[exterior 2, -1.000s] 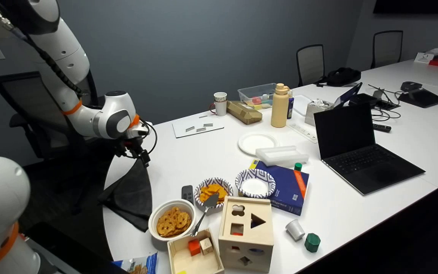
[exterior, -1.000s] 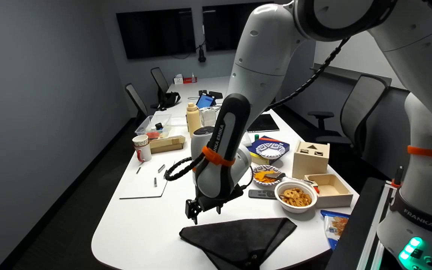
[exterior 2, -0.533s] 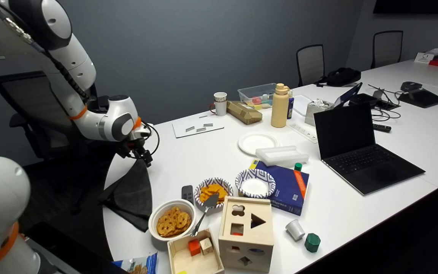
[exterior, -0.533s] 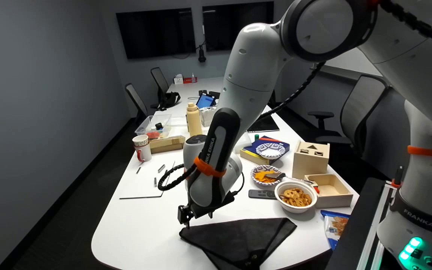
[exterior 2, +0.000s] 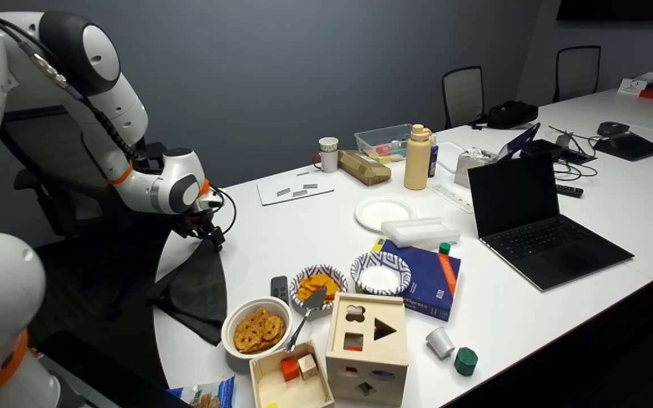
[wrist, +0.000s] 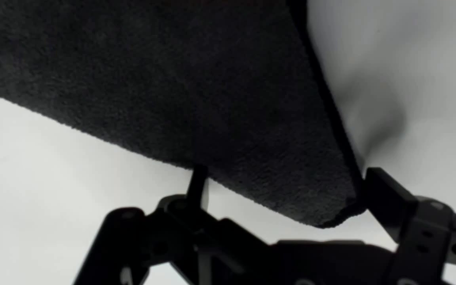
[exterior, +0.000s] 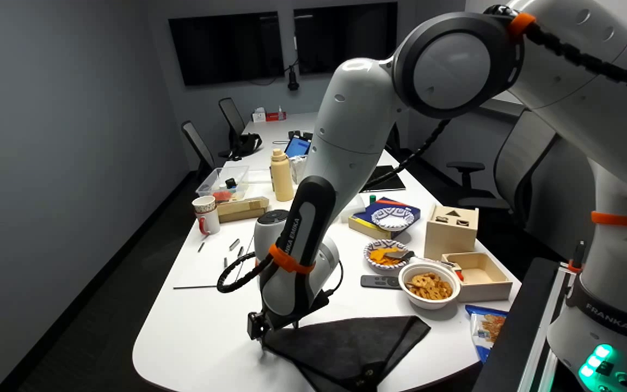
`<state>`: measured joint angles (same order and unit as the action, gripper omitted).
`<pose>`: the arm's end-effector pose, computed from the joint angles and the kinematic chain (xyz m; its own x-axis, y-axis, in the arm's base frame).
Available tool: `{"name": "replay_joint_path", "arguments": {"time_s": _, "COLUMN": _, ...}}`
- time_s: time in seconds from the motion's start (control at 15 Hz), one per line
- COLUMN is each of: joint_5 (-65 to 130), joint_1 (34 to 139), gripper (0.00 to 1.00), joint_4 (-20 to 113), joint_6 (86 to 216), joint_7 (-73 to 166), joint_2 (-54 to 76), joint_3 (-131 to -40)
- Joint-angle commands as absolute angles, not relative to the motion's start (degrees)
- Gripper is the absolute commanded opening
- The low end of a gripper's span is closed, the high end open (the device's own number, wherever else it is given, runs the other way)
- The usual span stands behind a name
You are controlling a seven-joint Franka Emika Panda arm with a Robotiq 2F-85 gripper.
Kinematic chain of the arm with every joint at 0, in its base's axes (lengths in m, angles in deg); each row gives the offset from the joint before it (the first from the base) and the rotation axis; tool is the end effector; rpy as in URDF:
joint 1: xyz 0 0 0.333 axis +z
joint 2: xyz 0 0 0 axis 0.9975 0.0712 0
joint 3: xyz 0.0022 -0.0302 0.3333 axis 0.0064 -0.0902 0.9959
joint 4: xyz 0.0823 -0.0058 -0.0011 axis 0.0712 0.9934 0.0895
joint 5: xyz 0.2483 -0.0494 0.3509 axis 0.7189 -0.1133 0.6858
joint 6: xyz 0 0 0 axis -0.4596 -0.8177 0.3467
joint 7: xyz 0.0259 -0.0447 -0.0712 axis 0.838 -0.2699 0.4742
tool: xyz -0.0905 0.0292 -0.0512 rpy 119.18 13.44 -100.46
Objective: Fold the grey towel
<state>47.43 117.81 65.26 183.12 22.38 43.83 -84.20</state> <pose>0.5529 0.2983 0.0221 0.9808 -0.1783 0.0784 -0.1712 -0.9811 -0.0899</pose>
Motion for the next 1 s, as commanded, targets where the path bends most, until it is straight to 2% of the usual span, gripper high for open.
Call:
{"name": "replay_joint_path", "arguments": {"time_s": 0.0, "joint_5": 45.9, "joint_1": 118.3, "gripper": 0.74, "joint_4": 61.4, "joint_6": 180.8, "joint_7": 21.8, "joint_2": 46.4, "joint_3": -84.4}}
{"name": "replay_joint_path", "arguments": {"time_s": 0.2, "joint_5": 45.6, "joint_1": 118.5, "gripper": 0.49, "joint_4": 60.6, "joint_6": 180.2, "joint_7": 21.6, "joint_2": 46.7, "joint_3": -84.7}}
{"name": "replay_joint_path", "arguments": {"time_s": 0.6, "joint_5": 45.6, "joint_1": 118.1, "gripper": 0.04, "joint_4": 60.4, "joint_6": 181.1, "joint_7": 21.9, "joint_2": 46.0, "joint_3": -84.5}}
{"name": "replay_joint_path", "arguments": {"time_s": 0.67, "joint_5": 45.8, "joint_1": 117.5, "gripper": 0.00, "joint_4": 61.0, "joint_6": 181.6, "joint_7": 22.3, "joint_2": 45.5, "joint_3": -83.9}}
{"name": "replay_joint_path", "arguments": {"time_s": 0.93, "joint_5": 47.0, "joint_1": 115.7, "gripper": 0.01, "joint_4": 66.2, "joint_6": 186.1, "joint_7": 23.4, "joint_2": 42.4, "joint_3": -81.6}}
